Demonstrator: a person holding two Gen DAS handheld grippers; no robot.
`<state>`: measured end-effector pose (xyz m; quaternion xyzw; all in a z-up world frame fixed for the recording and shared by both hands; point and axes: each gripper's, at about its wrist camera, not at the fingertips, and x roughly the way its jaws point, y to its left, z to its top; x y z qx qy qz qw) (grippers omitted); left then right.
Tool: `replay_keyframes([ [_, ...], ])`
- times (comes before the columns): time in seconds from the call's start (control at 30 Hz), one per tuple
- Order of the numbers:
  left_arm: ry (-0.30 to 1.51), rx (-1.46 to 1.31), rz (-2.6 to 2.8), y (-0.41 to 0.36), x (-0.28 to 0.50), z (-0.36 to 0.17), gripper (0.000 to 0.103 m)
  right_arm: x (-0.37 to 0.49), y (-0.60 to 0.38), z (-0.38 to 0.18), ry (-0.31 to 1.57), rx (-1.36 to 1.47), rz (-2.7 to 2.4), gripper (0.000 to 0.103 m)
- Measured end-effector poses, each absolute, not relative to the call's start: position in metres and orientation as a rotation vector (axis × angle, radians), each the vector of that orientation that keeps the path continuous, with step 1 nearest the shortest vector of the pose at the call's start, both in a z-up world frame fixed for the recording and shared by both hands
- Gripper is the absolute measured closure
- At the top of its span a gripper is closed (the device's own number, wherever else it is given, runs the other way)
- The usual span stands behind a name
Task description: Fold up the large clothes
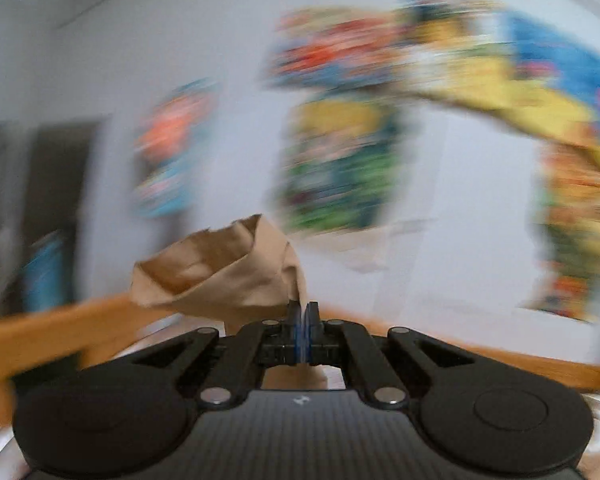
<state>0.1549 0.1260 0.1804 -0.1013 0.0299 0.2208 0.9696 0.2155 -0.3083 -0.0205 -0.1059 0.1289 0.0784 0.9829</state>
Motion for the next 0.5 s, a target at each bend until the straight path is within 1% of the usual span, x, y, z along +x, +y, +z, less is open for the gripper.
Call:
replay_keyframes([
  [0.1, 0.042, -0.144, 0.213, 0.067, 0.164, 0.204, 0.103, 0.211, -0.314, -0.013, 0.23, -0.185, 0.149, 0.001],
  [0.2, 0.047, -0.097, 0.019, 0.008, 0.17, 0.208, 0.103, 0.209, -0.321, -0.008, 0.194, -0.169, 0.124, 0.001],
  [0.3, 0.129, -0.073, -0.175, -0.041, 0.188, 0.19, 0.103, 0.212, -0.33, -0.007, 0.175, -0.17, 0.059, 0.001],
  [0.37, 0.233, -0.069, -0.293, -0.071, 0.2, 0.165, 0.101, 0.215, -0.337, -0.008, 0.176, -0.157, 0.006, 0.001],
  [0.43, 0.349, -0.071, -0.396, -0.095, 0.211, 0.134, 0.088, 0.219, -0.347, -0.01, 0.179, -0.129, -0.053, 0.001],
  [0.47, 0.399, -0.068, -0.445, -0.105, 0.209, 0.119, 0.063, 0.221, -0.353, -0.01, 0.183, -0.11, -0.074, 0.001],
  [0.5, 0.434, -0.075, -0.483, -0.111, 0.206, 0.105, 0.031, 0.223, -0.358, -0.01, 0.188, -0.09, -0.09, 0.001],
])
